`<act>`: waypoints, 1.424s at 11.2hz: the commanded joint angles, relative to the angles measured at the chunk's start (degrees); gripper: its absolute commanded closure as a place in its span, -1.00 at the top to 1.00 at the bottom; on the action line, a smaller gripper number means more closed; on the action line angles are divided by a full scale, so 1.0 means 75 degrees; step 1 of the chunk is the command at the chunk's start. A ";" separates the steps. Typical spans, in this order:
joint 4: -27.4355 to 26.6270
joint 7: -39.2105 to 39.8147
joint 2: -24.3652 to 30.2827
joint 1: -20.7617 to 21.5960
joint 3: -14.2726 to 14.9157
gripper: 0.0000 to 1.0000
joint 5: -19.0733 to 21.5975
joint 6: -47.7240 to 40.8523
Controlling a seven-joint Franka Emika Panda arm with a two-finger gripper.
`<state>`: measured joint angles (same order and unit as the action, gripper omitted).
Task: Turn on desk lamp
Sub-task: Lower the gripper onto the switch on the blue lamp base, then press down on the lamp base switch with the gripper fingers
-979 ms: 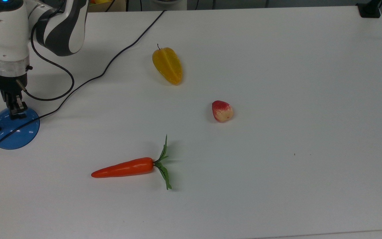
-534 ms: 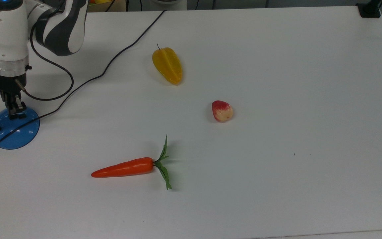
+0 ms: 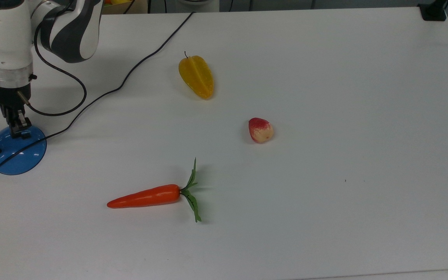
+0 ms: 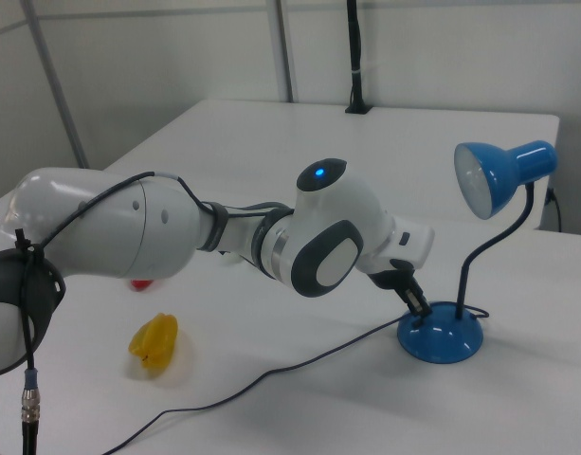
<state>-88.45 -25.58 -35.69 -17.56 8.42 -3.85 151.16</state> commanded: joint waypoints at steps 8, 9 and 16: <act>-0.0125 -0.0210 0.0118 0.0103 0.0038 -1.00 -0.0085 -0.0350; -0.0125 -0.0210 0.0095 0.0104 0.0026 -1.00 -0.0085 -0.0350; -0.0113 -0.0210 0.0012 0.0186 0.0015 -1.00 -0.0073 -0.0280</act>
<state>-88.75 -25.93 -36.07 -16.86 8.18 -3.85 150.26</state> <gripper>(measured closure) 0.991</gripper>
